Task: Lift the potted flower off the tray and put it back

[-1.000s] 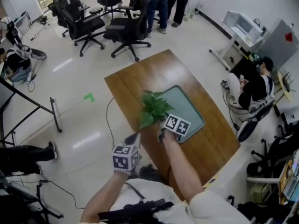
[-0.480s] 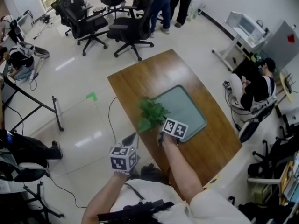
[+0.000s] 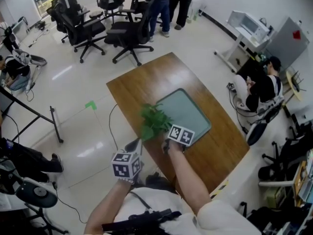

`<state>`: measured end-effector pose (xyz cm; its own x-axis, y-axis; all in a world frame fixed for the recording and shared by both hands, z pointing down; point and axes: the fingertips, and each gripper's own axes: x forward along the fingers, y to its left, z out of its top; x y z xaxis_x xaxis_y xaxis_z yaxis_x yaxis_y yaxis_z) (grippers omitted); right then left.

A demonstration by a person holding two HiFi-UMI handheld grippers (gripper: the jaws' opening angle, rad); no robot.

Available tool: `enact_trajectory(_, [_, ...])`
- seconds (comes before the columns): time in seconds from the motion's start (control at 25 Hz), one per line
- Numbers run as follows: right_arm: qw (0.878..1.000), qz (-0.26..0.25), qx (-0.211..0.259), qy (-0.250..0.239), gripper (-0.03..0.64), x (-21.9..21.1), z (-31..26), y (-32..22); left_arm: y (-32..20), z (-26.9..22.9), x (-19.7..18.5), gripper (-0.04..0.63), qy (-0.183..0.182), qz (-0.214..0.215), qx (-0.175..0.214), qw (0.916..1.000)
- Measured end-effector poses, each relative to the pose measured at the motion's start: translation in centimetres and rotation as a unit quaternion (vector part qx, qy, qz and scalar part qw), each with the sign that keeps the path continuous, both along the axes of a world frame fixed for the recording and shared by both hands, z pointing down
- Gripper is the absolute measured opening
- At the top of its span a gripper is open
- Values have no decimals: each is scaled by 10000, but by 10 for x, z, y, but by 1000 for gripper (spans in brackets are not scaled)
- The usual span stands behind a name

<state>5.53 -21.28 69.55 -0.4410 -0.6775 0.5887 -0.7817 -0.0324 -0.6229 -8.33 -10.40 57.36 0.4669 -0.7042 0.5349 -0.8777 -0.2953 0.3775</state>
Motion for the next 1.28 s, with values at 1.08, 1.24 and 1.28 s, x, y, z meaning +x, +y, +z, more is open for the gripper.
enact_trajectory(1.08, [9877,536,908,1158,129,85,-119,128,-3,-31,80,-3,602,1214,392,9900])
enact_trajectory(1.24, [9887,474,886,1109,129,78,-115,127,-4,-34,74,-3,562,1148,427,9909])
enact_trajectory(1.28, [9886,446,892,1125,129,76,-116,126,-4,-33,72,-3,554,1125,423,9912])
